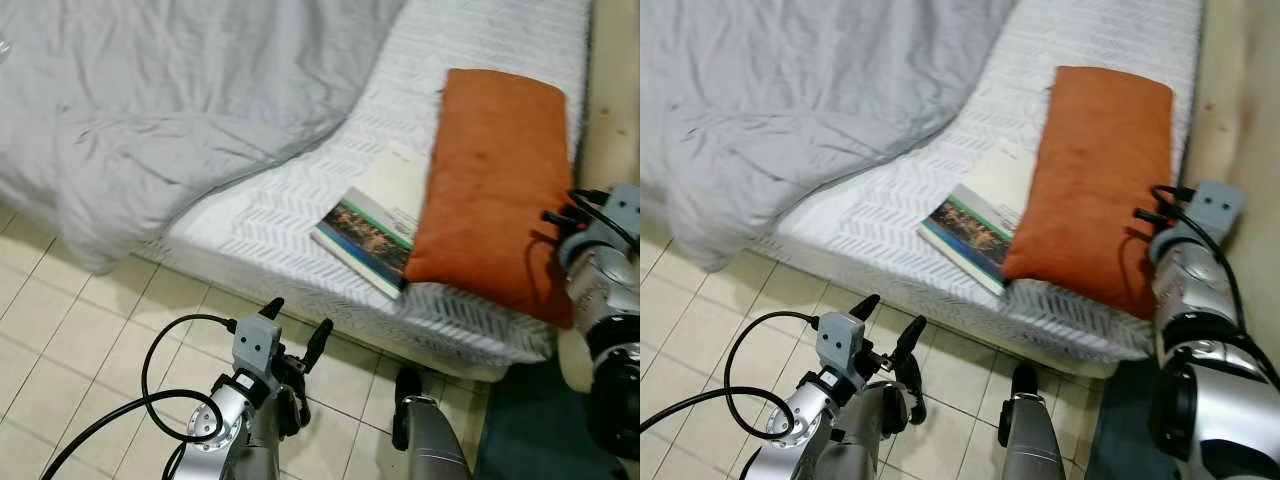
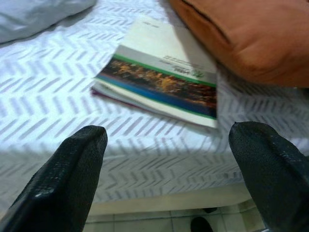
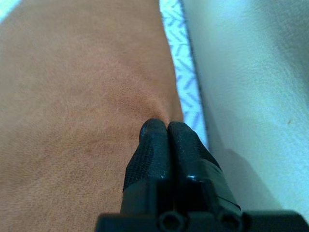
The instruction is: Clean up the room
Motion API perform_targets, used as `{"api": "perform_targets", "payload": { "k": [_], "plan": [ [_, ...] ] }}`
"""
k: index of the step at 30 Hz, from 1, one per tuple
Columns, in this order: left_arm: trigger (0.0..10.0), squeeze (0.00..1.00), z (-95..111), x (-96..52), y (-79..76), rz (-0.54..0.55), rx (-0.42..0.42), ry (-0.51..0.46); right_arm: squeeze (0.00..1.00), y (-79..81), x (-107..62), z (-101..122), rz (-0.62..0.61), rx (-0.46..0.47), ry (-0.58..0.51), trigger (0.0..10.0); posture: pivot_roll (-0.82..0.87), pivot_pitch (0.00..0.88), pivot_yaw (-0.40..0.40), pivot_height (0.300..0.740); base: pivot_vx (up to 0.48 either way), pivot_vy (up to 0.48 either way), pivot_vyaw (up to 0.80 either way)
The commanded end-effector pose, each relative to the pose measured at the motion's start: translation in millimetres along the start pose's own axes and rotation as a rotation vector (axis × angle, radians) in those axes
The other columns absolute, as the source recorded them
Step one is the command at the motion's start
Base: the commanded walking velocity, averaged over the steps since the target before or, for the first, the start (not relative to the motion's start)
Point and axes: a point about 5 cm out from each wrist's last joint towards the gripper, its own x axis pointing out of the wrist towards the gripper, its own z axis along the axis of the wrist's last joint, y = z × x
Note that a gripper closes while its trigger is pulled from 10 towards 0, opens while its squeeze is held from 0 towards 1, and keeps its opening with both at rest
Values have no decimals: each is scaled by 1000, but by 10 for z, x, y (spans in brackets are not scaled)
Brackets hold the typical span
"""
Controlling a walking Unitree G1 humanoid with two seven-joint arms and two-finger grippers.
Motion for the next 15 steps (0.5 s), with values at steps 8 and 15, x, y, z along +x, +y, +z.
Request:
{"api": "perform_targets", "payload": {
  "k": [8, 15],
  "plan": [
    [10000, 0, -119, -80, -30, -7, -6, 48, 0, -681, -162, -186, -357, 134, 19, 0, -93, 460, 14, 740, 0, 0, 0],
    [10000, 0, -120, -88, -33, -9, 1, 48, 0, -810, -249, -322, -486, 225, 25, 0, -88, 459, 13, 740, 0, 0, 0]
  ]
}}
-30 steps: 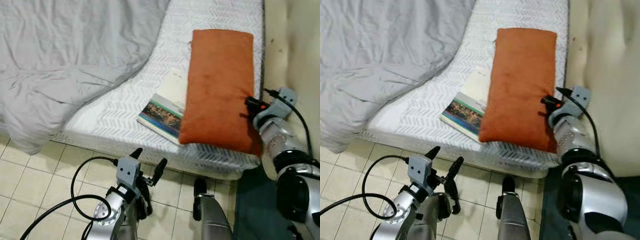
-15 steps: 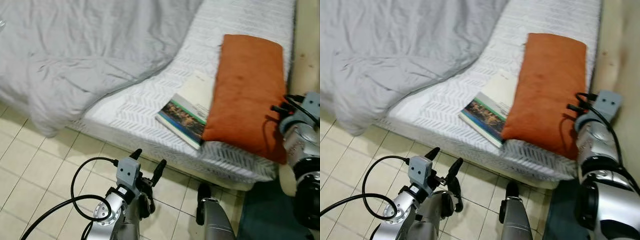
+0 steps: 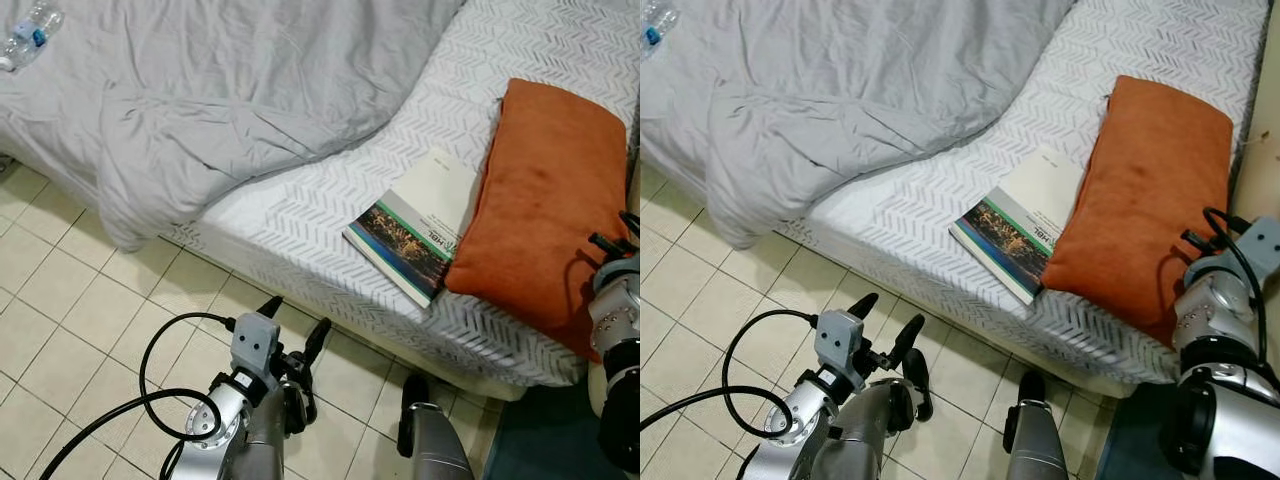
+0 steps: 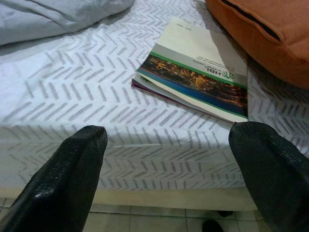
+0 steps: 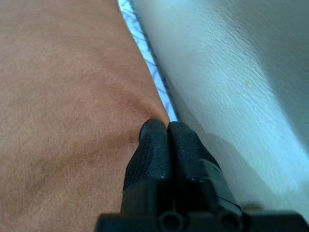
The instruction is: Clean up the room
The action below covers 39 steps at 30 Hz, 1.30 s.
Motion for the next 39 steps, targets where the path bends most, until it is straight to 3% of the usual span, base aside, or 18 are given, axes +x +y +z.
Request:
{"api": "perform_targets", "payload": {
  "k": [1, 6, 9, 14, 17, 19, 23, 28, 29, 32, 37, 39],
  "plan": [
    [10000, 0, -136, -106, -39, -3, -11, 54, 0, -452, -38, -83, -230, 22, -12, 0, -91, 459, 12, 740, 0, 0, 0],
    [10000, 0, -138, -104, -53, -2, -11, 53, 0, -532, -103, -185, -279, -48, -33, 0, -92, 460, 4, 740, 0, 0, 0],
    [10000, 0, -143, -104, -59, 0, -11, 53, 0, -663, -160, -254, -328, -130, -38, 0, -104, 461, -1, 740, 0, 0, 0],
    [10000, 0, -153, -102, -60, 1, -12, 56, 0, -718, -205, -334, -335, -155, -26, 0, -109, 460, -1, 740, 0, 0, 0],
    [10000, 0, -153, -86, -65, -1, -13, 55, 0, -666, -233, -420, -317, -151, -7, 0, -110, 459, 2, 740, 0, 0, 0],
    [10000, 0, -159, -73, -72, -18, 1, 62, 0, -550, -247, -477, -286, -146, 6, 0, -108, 458, 1, 740, 0, 0, 0],
    [10000, 0, -168, -94, -42, -65, -34, 28, 0, -446, -301, -583, -259, -134, 31, 0, -109, 462, -1, 740, 0, 0, 0],
    [10000, 0, -144, 102, -50, -102, -84, -3, 0, -381, -338, -617, -211, -129, 39, 0, -134, 477, -19, 740, 0, 0, 0],
    [10000, 0, -151, 226, -150, -144, -123, 1, 0, -368, -349, -626, -196, -135, 42, 0, -145, 480, -25, 740, 0, 0, 0],
    [10000, 0, -161, 324, -264, -181, -166, 13, 0, -355, -352, -626, -184, -128, 45, 0, -154, 480, -25, 740, 0, 0, 0],
    [10000, 0, -206, 433, -490, -263, -285, 34, 0, -385, -358, -593, -197, -145, 36, 0, -160, 478, -23, 740, 0, 0, 0],
    [10000, 0, -204, 448, -545, -291, -292, 33, 0, -423, -358, -588, -215, -150, 37, 0, -160, 475, -22, 740, 0, 0, 0]
  ]
}}
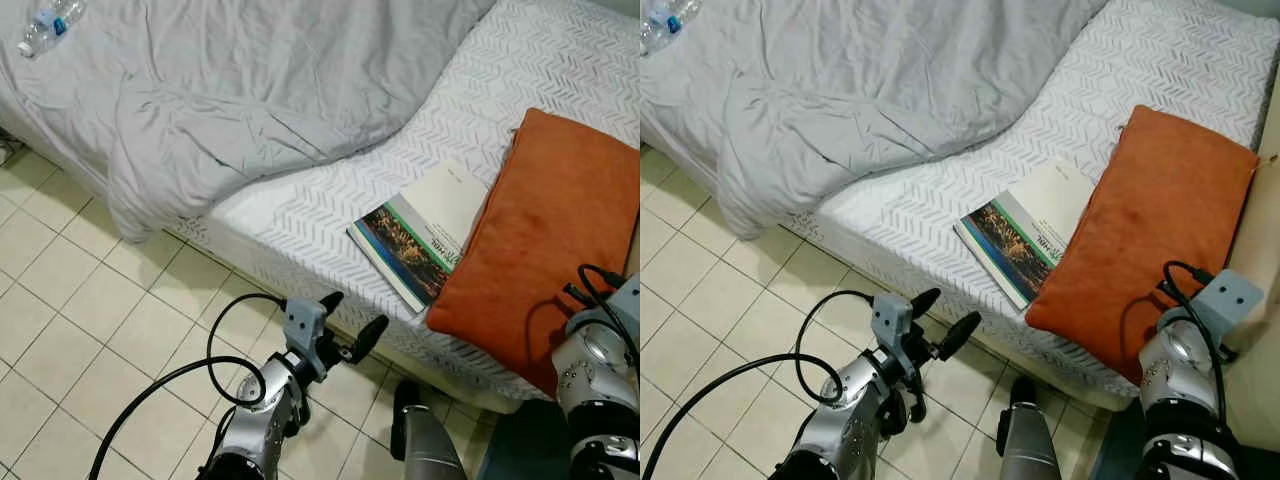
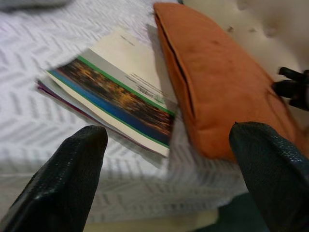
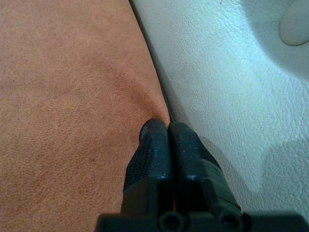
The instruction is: Clean up the room
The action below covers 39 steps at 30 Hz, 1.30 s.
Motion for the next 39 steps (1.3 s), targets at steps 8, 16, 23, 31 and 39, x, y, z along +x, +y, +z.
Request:
{"api": "perform_targets", "payload": {
  "k": [8, 16, 23, 31, 39],
  "plan": [
    [10000, 0, -156, -2, -237, -105, -86, 15, 176, -1, -58, -142, 61, -17, 79, 10000, -144, 458, -10, 740, 0, 0, 0],
    [10000, 0, -92, -114, -168, -98, -61, -28, 1000, 270, -205, 149, 150, -155, -154, 10000, -135, 434, -15, 740, 0, 0, 0],
    [10000, 0, -16, -204, -19, -28, -19, -52, 1000, 384, -309, 298, 193, -248, -282, 10000, -135, 359, -11, 740, 0, 0, 0],
    [10000, 0, 86, -356, 392, 195, 79, -7, 1000, 480, -621, -10, 396, -251, -181, 10000, -153, 195, 5, 740, 0, 0, 0],
    [10000, 0, 146, -568, 709, 424, 285, 131, 0, 247, -1066, -595, 589, -382, -48, 10000, -167, 69, 51, 740, 0, 0, 0]
  ]
}}
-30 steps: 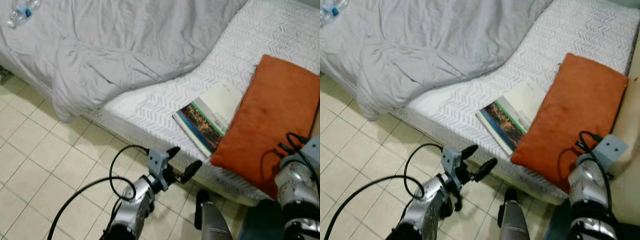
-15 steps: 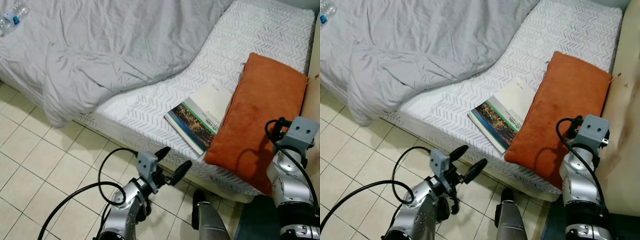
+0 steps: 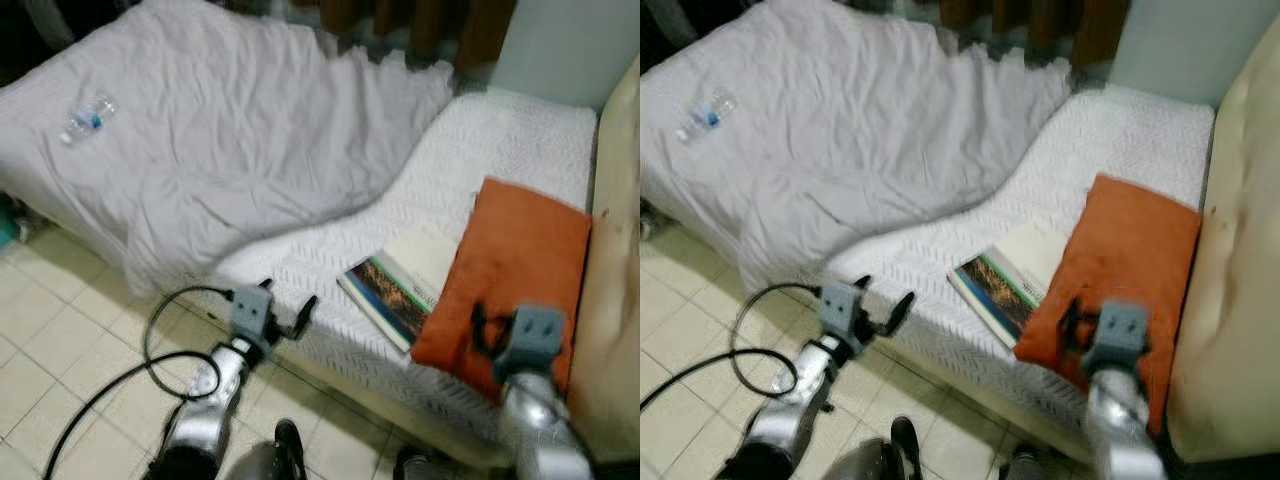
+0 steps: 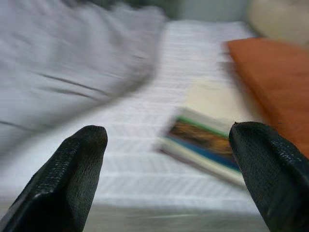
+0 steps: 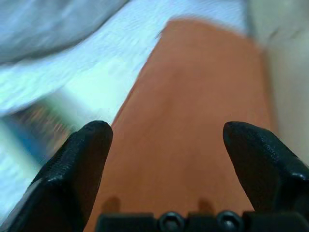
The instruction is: Clean up the room
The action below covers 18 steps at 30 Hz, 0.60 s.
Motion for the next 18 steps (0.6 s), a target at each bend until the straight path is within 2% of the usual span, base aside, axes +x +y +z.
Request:
{"api": "perform_targets", "payload": {
  "k": [1, 3, 6, 8, 10, 11, 12, 18],
  "plan": [
    [10000, 0, -106, -154, 1, 24, 25, 69, 0, -20, -111, 59, 44, -37, -48, 10000, -167, 69, 51, 740, 0, 0, 0],
    [10000, 0, -105, -323, -13, 38, 17, 55, 0, -130, -243, 3, 42, -34, -41, 10000, -150, 30, 60, 740, 0, 0, 0],
    [10000, 0, -81, -441, -11, 72, 33, 32, 0, -281, -353, -47, -2, -23, -68, 10000, -129, 0, 60, 740, 0, 0, 0],
    [10000, 0, -61, -433, -9, 79, 40, 17, 0, -295, -363, -39, -10, -26, -86, 10000, -126, 0, 60, 740, 0, 0, 0],
    [10000, 0, -10, -375, -29, 70, 26, -11, 0, -282, -337, -43, -16, -32, -87, 10000, -121, 0, 56, 740, 0, 0, -781],
    [10000, 0, 15, -312, -66, 35, 25, -25, 0, -231, -273, -49, -3, -19, -73, 10000, -118, 0, 57, 740, 0, 259, -788],
    [10000, 0, 15, -312, -66, 35, 25, -25, 0, -231, -273, -49, -3, -19, -73, 10000, -118, 0, 57, 740, 0, 259, -788],
    [10000, 0, -8, -235, -105, 14, -8, 6, 0, -97, -119, 42, 78, -40, -93, 10000, -135, 0, 47, 740, 0, 480, -788]
  ]
}}
